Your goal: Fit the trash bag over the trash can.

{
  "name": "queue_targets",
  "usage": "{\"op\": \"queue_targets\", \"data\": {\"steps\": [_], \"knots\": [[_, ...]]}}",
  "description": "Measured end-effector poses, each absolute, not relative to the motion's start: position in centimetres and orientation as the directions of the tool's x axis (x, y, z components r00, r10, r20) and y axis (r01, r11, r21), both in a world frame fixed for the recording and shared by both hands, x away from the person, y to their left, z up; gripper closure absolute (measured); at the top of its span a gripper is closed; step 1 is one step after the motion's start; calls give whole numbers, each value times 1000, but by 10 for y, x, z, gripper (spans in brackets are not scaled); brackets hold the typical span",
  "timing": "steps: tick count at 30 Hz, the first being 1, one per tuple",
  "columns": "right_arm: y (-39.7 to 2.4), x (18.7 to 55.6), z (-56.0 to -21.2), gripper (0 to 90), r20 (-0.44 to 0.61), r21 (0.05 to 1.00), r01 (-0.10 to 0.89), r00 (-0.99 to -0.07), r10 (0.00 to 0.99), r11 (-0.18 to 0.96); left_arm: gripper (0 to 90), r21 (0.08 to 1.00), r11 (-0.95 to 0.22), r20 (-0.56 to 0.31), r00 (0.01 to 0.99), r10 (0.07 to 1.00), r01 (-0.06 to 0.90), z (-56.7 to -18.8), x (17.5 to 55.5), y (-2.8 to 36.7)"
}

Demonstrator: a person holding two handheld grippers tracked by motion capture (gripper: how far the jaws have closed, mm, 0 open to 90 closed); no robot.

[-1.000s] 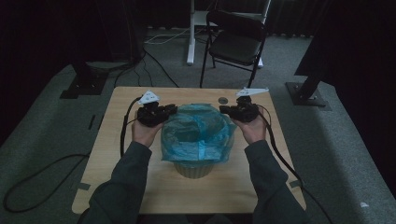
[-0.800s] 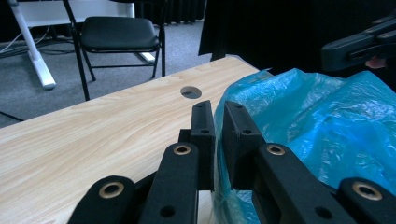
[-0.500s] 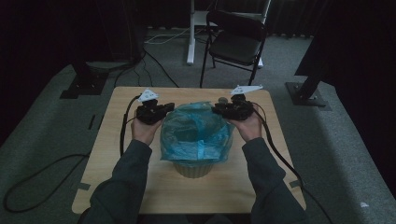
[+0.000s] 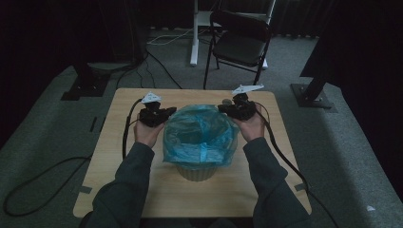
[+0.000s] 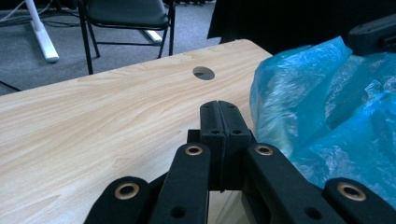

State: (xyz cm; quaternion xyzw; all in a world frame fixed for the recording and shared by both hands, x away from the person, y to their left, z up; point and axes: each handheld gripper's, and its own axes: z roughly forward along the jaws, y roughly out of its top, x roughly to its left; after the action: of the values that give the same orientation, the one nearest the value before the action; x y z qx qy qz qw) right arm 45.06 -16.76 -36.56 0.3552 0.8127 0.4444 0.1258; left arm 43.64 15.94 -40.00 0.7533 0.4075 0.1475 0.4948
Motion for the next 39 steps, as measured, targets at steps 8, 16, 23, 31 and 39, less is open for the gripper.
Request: {"op": "queue_targets", "data": {"steps": [8,16,23,31,39], "knots": [[-171,450,-364,900,109,824,467,-685,720,319,848,896,-147,-185,653,735,419,-388,434,163],[-171,449,-360,900,114,848,440,-696,709,295,688,910,-163,-180,719,672,380,-380,432,156],[-171,450,-360,900,117,850,439,-696,708,291,680,892,-264,-111,745,658,366,-379,436,138],[-170,451,-359,900,113,851,437,-695,710,293,892,896,-237,-121,719,684,376,-375,440,135],[-165,453,-364,900,76,821,453,-688,721,346,894,884,-212,-157,692,704,416,-379,448,137]]}}
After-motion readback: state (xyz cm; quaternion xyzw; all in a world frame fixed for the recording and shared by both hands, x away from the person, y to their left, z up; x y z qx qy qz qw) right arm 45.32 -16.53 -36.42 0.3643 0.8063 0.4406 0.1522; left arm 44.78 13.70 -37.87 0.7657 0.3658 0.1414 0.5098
